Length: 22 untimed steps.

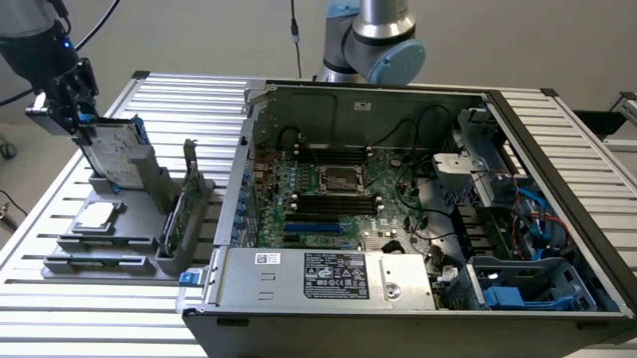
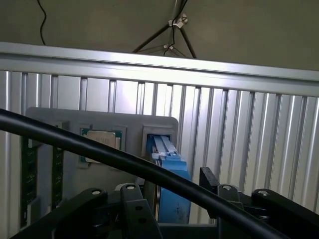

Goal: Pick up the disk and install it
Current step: 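Pick up the disk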

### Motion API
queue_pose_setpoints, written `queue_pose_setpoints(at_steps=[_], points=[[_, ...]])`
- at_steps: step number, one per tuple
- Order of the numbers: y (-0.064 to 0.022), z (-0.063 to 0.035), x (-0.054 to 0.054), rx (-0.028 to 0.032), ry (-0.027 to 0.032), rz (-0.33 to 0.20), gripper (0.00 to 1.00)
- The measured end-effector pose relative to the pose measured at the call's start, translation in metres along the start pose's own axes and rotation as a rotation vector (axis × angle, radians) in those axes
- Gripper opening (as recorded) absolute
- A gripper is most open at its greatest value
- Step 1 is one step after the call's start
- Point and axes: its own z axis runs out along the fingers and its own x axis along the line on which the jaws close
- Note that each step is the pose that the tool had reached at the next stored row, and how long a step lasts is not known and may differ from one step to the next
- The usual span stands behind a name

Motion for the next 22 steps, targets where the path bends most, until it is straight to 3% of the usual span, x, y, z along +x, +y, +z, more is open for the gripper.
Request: queue_pose_setpoints(at_steps=[7,22], points=[[-0.0001,0.0050,0.0002,-0.0068,-0.0004,0.002,0.54],[-0.0004,0.0056,-0.0006,-0.0053,-0.0012,0.031,0.54]])
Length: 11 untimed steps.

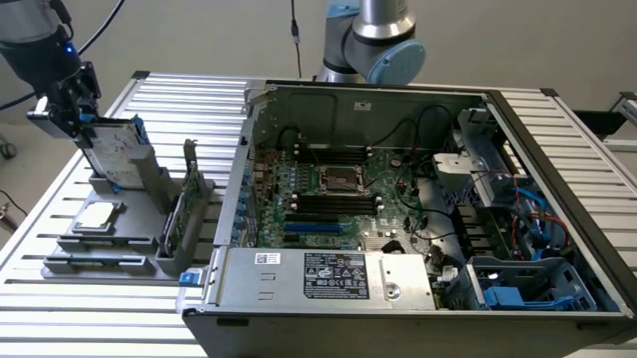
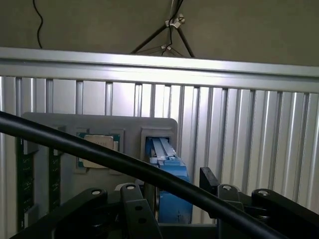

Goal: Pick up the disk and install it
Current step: 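Pick up the disk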

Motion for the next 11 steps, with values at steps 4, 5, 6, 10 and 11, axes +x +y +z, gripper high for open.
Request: queue_pose_setpoints(at_steps=[4,5,6,10,11], points=[[-0.0001,0.0000,-0.0011,0.0002,-0.0001,0.003,0.54],[-0.0001,0.0001,-0.0013,0.0002,-0.0002,0.004,0.54],[-0.0001,0.0001,-0.0016,0.0003,-0.0002,0.005,0.54],[-0.0001,0.0001,-0.0025,0.0005,-0.0003,0.009,0.54],[-0.0001,0.0001,-0.0026,0.0004,-0.0002,0.010,0.52]])
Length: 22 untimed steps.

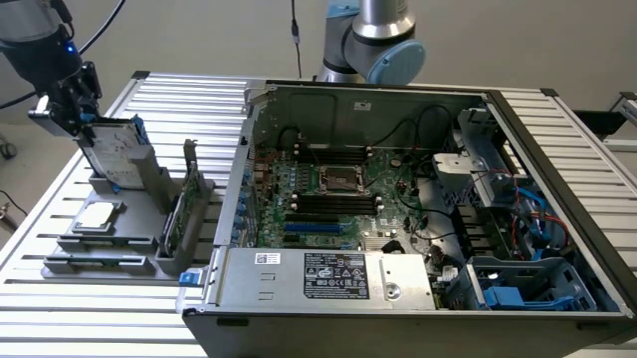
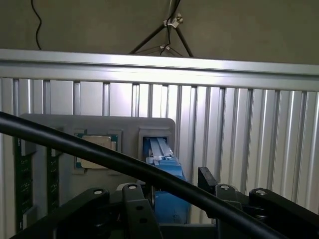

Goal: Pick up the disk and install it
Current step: 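Pick up the disk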

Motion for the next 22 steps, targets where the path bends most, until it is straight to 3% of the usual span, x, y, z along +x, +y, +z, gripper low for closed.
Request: queue_pose_setpoints(at_steps=[1,2,11,12,22], points=[[0.0000,0.0000,-0.0001,0.0000,0.0000,0.001,0.52],[0.0000,0.0000,-0.0001,0.0001,0.0000,0.002,0.45],[0.0000,0.0001,-0.0002,0.0009,-0.0006,0.016,0.42],[0.0000,0.0001,-0.0002,0.0010,-0.0006,0.018,0.36],[0.0000,0.0000,0.0001,0.0019,-0.0010,0.038,0.34]])
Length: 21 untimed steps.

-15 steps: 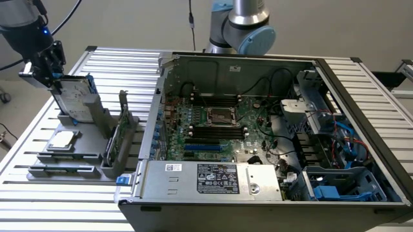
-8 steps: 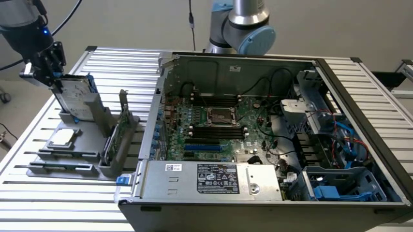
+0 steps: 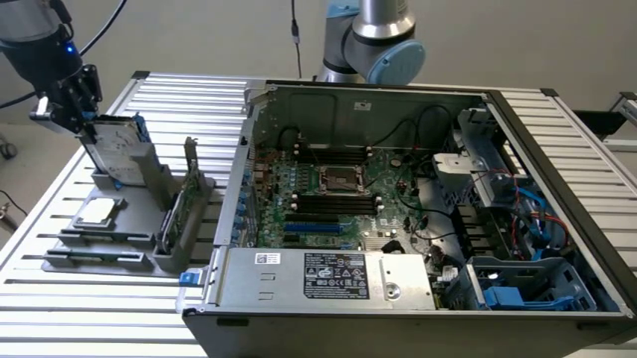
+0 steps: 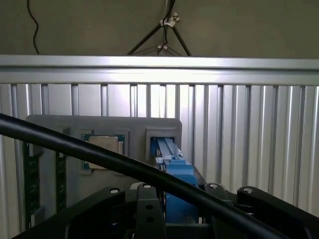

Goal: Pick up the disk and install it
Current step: 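Pick up the disk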

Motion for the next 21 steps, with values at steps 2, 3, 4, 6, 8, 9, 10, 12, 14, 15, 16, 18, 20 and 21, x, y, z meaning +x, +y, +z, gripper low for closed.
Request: queue_pose_setpoints(at_steps=[2,3,4,6,8,9,10,12,14,15,16,18,20,21], points=[[0.0000,0.0000,0.0001,0.0003,-0.0001,0.007,0.34],[0.0000,0.0000,0.0002,0.0006,-0.0001,0.011,0.34],[0.0000,0.0000,0.0003,0.0008,-0.0001,0.015,0.34],[0.0000,0.0000,0.0004,0.0011,0.0001,0.022,0.34],[0.0000,0.0000,0.0004,0.0014,0.0006,0.029,0.34],[-0.0001,0.0000,0.0005,0.0016,0.0010,0.031,0.34],[-0.0001,0.0000,0.0005,0.0018,0.0013,0.034,0.34],[0.0001,0.0000,0.0005,0.0020,0.0019,0.039,0.34],[0.0002,0.0000,0.0005,0.0024,0.0023,0.040,0.34],[0.0002,0.0000,0.0005,0.0030,0.0024,0.040,0.34],[0.0002,0.0000,0.0005,0.0037,0.0025,0.040,0.34],[0.0002,0.0000,0.0005,0.0045,0.0025,0.040,0.34],[0.0009,0.0002,0.0005,0.0053,0.0025,0.040,0.34],[0.0016,0.0003,0.0006,0.0059,0.0025,0.040,0.34]])
